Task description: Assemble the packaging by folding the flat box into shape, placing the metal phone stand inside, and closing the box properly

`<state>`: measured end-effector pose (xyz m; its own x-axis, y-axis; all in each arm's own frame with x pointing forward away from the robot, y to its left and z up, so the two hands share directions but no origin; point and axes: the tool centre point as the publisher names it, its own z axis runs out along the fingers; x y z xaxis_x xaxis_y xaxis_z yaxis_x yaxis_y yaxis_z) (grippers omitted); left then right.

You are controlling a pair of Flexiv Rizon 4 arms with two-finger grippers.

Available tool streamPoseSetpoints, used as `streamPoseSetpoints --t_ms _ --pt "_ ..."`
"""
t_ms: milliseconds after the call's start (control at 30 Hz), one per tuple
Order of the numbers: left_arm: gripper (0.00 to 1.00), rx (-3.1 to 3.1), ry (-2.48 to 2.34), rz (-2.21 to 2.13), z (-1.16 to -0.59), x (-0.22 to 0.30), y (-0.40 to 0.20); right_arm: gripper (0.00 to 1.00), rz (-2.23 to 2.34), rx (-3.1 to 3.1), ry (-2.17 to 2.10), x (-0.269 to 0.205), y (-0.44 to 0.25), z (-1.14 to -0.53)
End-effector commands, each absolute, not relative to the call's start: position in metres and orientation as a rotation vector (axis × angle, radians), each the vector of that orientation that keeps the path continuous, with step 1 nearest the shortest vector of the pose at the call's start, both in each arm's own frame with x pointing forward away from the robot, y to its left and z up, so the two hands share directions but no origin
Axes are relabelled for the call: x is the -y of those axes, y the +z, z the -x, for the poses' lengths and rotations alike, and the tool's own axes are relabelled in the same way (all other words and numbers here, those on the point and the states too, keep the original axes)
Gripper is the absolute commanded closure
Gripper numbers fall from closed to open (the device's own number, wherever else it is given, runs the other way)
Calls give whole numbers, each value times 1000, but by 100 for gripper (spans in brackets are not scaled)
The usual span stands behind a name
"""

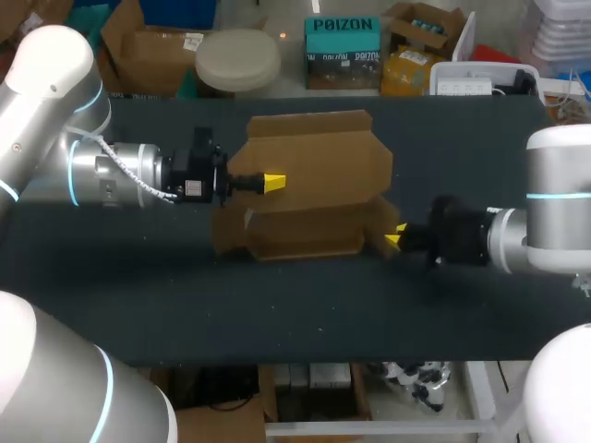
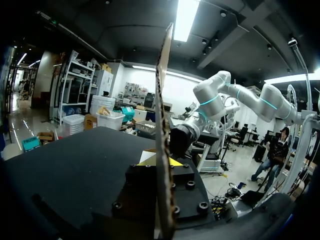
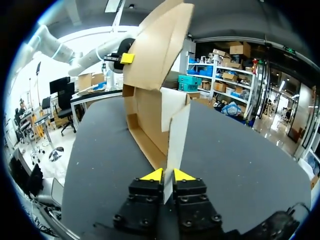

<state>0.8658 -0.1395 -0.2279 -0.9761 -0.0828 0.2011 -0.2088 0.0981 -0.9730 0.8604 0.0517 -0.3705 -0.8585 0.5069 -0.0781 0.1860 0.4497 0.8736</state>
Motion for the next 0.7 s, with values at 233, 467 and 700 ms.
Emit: streamPoseSetpoints --t_ms 233,467,700 --pt "100 2259 2022 -302 -866 141 -231 56 -618 -2357 1336 -72 -375 -855" --pt "100 2259 2022 -302 -866 141 -231 55 -620 -2351 1330 -84 -374 -848" --pt "100 2259 2022 -302 -866 141 -231 54 -613 -2351 1339 -99 -375 -848"
